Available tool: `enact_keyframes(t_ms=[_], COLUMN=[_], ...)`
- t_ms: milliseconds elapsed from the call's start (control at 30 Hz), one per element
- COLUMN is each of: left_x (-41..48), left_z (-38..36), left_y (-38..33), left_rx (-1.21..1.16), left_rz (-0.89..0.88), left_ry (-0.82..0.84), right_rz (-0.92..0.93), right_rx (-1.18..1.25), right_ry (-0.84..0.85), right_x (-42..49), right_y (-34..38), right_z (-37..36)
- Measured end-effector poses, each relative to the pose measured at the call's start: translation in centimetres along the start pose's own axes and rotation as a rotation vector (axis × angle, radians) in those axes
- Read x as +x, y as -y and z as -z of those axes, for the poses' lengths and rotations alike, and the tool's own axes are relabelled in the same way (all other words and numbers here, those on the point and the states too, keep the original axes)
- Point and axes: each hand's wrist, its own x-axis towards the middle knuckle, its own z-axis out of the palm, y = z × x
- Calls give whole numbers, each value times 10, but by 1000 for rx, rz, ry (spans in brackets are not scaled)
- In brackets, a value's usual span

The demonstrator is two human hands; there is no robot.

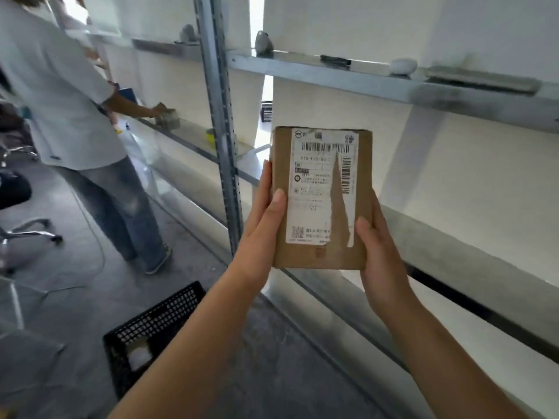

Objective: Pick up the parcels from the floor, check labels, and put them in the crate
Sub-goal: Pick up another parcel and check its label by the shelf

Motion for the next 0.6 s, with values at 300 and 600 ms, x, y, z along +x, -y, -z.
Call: enact_keyframes(t_ms=[300,600], left_x=[9,68], left_z=[138,208], left_y=[11,-9], left_rx=[71,260], left_rz=[44,24], left_ry=[-361,-595], right_rz=[-128,-117], right_rx=[119,265], right_ry=[282,486], right_x=[76,192], right_y=[-55,-83], right_z=[-123,-206])
